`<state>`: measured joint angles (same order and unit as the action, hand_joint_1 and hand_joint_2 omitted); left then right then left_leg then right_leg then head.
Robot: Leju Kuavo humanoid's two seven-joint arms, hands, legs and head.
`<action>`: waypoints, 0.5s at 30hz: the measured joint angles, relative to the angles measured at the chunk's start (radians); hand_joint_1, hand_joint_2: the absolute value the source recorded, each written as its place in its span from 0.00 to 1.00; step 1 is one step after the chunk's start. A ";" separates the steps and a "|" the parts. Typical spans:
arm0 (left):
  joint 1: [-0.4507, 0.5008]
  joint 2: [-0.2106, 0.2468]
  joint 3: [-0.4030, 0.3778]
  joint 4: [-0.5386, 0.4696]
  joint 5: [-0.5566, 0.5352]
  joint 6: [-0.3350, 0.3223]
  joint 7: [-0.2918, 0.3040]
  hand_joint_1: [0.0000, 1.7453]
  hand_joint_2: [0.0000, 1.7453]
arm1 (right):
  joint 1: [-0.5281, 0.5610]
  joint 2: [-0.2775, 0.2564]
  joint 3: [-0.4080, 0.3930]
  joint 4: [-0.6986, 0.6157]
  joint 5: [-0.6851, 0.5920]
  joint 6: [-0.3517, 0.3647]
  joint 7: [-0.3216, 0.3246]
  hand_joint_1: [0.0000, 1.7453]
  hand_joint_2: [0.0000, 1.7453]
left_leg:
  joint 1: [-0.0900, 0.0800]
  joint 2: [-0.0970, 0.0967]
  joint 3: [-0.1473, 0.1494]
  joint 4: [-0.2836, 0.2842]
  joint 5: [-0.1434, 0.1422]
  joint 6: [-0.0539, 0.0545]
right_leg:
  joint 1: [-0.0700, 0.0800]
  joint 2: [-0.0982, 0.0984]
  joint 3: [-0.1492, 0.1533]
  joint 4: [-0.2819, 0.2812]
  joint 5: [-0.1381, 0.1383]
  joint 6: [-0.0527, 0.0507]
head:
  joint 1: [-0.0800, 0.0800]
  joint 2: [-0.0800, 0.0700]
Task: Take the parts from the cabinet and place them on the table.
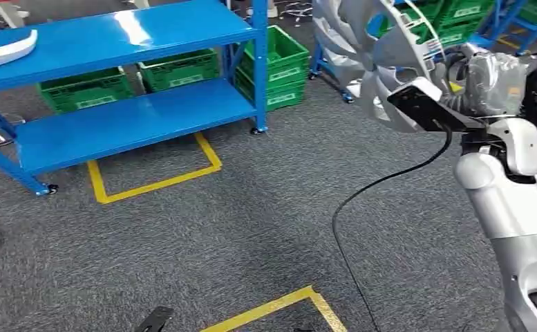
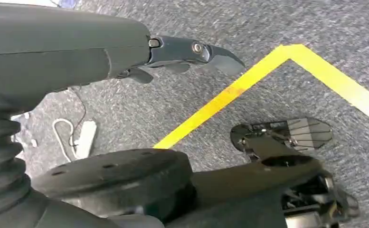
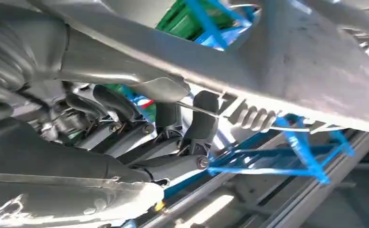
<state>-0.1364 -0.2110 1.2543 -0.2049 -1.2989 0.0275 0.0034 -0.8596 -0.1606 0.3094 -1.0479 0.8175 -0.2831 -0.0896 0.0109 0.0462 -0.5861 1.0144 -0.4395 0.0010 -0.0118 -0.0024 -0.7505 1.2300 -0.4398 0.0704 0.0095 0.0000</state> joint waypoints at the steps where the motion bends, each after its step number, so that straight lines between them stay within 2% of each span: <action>1: 0.000 -0.002 0.000 0.000 0.000 0.000 0.000 0.00 1.00 | -0.009 -0.002 -0.002 0.003 0.000 0.000 0.000 1.00 1.00 | 0.000 0.011 0.003 0.000 -0.002 -0.003 | 0.002 -0.016 0.056 -0.099 0.040 -0.005 | 0.000 0.000; 2: 0.000 -0.002 0.000 0.000 0.000 0.000 0.000 0.00 1.00 | -0.018 -0.003 -0.002 0.004 0.002 0.000 0.000 1.00 1.00 | -0.003 0.020 0.007 0.000 -0.005 -0.007 | 0.007 -0.061 0.096 -0.178 0.052 -0.009 | 0.000 0.000; 3: -0.001 -0.001 0.000 0.000 0.000 0.000 0.000 0.00 1.00 | -0.027 -0.003 -0.002 0.006 0.002 0.001 0.002 1.00 1.00 | -0.014 0.027 0.004 0.001 -0.008 -0.012 | 0.022 -0.090 0.108 -0.189 0.041 -0.017 | 0.000 0.000; 4: -0.001 -0.001 0.000 0.000 0.000 0.000 0.003 0.00 1.00 | -0.035 -0.003 -0.003 0.009 0.005 0.001 0.005 1.00 1.00 | -0.014 0.034 0.004 0.002 -0.007 -0.015 | 0.019 -0.066 0.102 -0.191 0.047 -0.027 | -0.003 0.000; 6: 0.001 -0.001 0.000 0.000 0.000 0.000 0.006 0.00 1.00 | -0.044 -0.011 -0.007 0.018 0.019 0.001 0.016 1.00 1.00 | -0.013 0.057 0.008 -0.003 -0.006 -0.022 | 0.021 -0.042 0.094 -0.189 0.049 -0.035 | -0.003 0.000; 7: 0.000 -0.001 -0.001 0.000 0.000 0.000 0.006 0.00 1.00 | -0.050 -0.019 -0.010 0.023 0.024 0.001 0.019 1.00 1.00 | -0.013 0.066 0.008 -0.002 -0.009 -0.029 | 0.018 -0.031 0.093 -0.195 0.055 -0.044 | -0.002 0.000; 8: -0.001 -0.001 -0.001 0.000 0.000 0.000 0.006 0.00 1.00 | -0.057 -0.020 -0.011 0.026 0.027 0.002 0.022 1.00 1.00 | -0.009 0.030 0.003 0.006 -0.023 -0.037 | 0.013 -0.021 0.093 -0.199 0.060 -0.052 | -0.004 0.000; 9: -0.001 -0.001 -0.001 0.000 0.000 0.000 0.006 0.00 1.00 | -0.069 -0.024 -0.014 0.033 0.032 0.005 0.026 1.00 1.00 | -0.007 -0.007 -0.014 0.043 -0.055 -0.038 | 0.011 -0.010 0.091 -0.200 0.063 -0.057 | -0.004 0.000; 10: 0.001 -0.002 -0.001 0.000 0.000 0.000 0.006 0.00 1.00 | -0.080 -0.025 -0.018 0.042 0.035 0.006 0.028 1.00 1.00 | -0.007 -0.029 -0.048 0.119 -0.098 -0.038 | 0.009 0.000 0.087 -0.201 0.065 -0.060 | -0.007 0.000; 11: 0.004 -0.002 -0.001 0.000 0.000 0.000 0.008 0.00 1.00 | -0.087 -0.026 -0.019 0.053 0.039 0.007 0.029 1.00 1.00 | -0.007 -0.039 -0.092 0.214 -0.140 -0.038 | 0.009 0.015 0.084 -0.201 0.067 -0.062 | -0.008 0.000; 12: 0.006 -0.001 -0.001 0.000 0.000 0.000 0.008 0.00 1.00 | -0.090 -0.027 -0.019 0.061 0.040 0.008 0.029 1.00 1.00 | -0.008 -0.042 -0.126 0.286 -0.163 -0.038 | 0.009 0.030 0.083 -0.201 0.068 -0.062 | -0.007 0.000; 13: 0.006 -0.001 -0.001 0.000 0.000 0.000 0.008 0.00 1.00 | -0.091 -0.028 -0.021 0.068 0.041 0.008 0.030 1.00 1.00 | -0.008 -0.043 -0.142 0.317 -0.160 -0.038 | 0.009 0.044 0.084 -0.201 0.068 -0.061 | -0.008 0.000; 14: 0.005 -0.001 -0.001 0.000 0.000 0.000 0.008 0.00 1.00 | -0.092 -0.031 -0.023 0.075 0.041 0.008 0.031 1.00 1.00 | -0.007 -0.043 -0.137 0.301 -0.135 -0.039 | 0.008 0.058 0.084 -0.200 0.070 -0.060 | -0.007 0.000; 15: 0.004 -0.001 -0.001 0.000 0.000 0.000 0.008 0.00 1.00 | -0.095 -0.033 -0.025 0.081 0.041 0.009 0.032 1.00 1.00 | -0.006 -0.045 -0.111 0.242 -0.088 -0.039 | 0.005 0.074 0.084 -0.200 0.071 -0.057 | -0.007 0.000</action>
<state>-0.1324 -0.2117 1.2531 -0.2049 -1.2989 0.0271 0.0118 -0.9546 -0.1938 0.2846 -0.9666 0.8583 -0.2739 -0.0572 0.0050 0.0015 -0.6970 1.2559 -0.5274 -0.0376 -0.0066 0.0715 -0.6669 1.0303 -0.3687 0.0135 0.0023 0.0000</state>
